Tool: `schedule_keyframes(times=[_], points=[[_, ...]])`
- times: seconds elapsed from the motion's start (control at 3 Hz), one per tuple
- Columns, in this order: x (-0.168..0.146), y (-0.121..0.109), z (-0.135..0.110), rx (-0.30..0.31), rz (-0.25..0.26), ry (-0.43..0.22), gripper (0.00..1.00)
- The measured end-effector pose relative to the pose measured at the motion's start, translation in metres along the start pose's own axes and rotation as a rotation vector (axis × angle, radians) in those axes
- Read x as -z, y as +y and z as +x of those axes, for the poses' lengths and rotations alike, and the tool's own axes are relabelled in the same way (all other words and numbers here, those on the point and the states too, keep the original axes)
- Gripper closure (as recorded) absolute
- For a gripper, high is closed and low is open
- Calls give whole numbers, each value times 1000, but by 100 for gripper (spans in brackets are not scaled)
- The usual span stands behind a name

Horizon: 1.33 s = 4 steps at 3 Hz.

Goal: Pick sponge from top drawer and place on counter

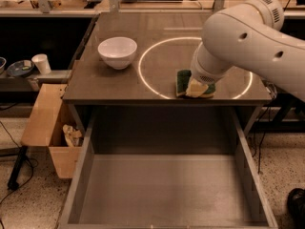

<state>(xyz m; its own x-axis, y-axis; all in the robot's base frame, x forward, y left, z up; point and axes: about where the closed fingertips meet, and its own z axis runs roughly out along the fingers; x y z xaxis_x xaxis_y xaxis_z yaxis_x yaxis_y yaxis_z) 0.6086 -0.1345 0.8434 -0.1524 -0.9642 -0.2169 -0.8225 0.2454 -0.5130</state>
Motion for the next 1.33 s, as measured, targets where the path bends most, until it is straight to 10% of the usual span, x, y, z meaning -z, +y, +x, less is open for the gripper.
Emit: schedule_keyframes(times=[1.33], points=[[6,-11,-4,4,22,25,0]])
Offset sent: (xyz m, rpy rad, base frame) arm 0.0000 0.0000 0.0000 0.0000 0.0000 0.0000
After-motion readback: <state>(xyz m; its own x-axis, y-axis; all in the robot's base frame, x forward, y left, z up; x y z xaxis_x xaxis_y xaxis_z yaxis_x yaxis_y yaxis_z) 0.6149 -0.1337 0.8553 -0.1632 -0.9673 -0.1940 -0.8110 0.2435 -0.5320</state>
